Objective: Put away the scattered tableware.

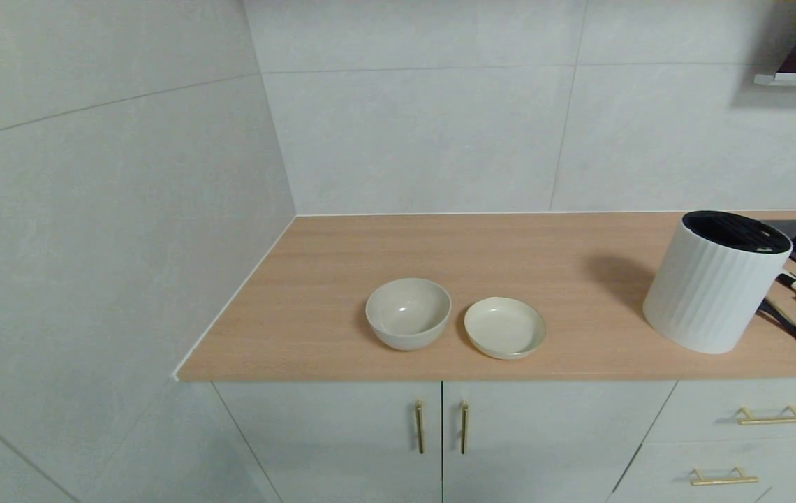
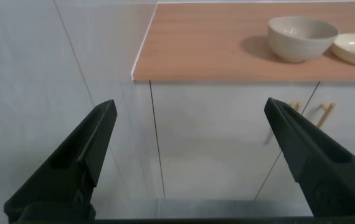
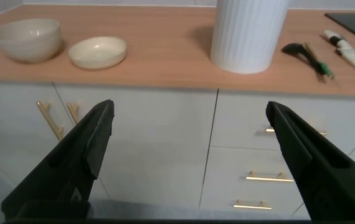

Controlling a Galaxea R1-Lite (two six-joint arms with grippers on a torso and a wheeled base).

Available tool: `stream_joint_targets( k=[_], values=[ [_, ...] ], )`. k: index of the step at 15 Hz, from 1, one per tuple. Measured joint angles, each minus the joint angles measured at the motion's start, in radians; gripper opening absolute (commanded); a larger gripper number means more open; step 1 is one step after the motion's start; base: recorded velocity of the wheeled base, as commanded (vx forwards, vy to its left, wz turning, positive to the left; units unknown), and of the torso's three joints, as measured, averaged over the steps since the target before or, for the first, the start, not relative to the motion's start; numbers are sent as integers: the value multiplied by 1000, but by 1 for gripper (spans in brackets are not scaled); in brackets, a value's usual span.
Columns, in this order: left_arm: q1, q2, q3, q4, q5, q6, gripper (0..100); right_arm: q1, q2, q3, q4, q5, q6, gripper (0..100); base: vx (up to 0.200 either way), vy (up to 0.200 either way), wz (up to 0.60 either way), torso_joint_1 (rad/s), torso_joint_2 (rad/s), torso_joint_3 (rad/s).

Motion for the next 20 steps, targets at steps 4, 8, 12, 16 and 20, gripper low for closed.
stream_joint_targets(
  k=[4, 8, 12, 16, 20],
  values=[
    [0, 0, 0, 0, 0, 0, 100, 0, 0, 0, 0, 0, 0, 100, 0, 0, 0, -242, 533, 292],
    [0, 0, 0, 0, 0, 0, 100, 0, 0, 0, 0, 0, 1, 100, 0, 0, 0, -233, 530, 297],
    [0, 0, 0, 0, 0, 0, 100, 0, 0, 0, 0, 0, 1, 100, 0, 0, 0, -220, 505, 292],
    [0, 0, 0, 0, 0, 0, 100, 0, 0, 0, 0, 0, 0, 100, 0, 0, 0, -191, 491, 290],
    [0, 0, 0, 0, 0, 0, 100, 0, 0, 0, 0, 0, 0, 100, 0, 0, 0, -167, 474, 298]
  ],
)
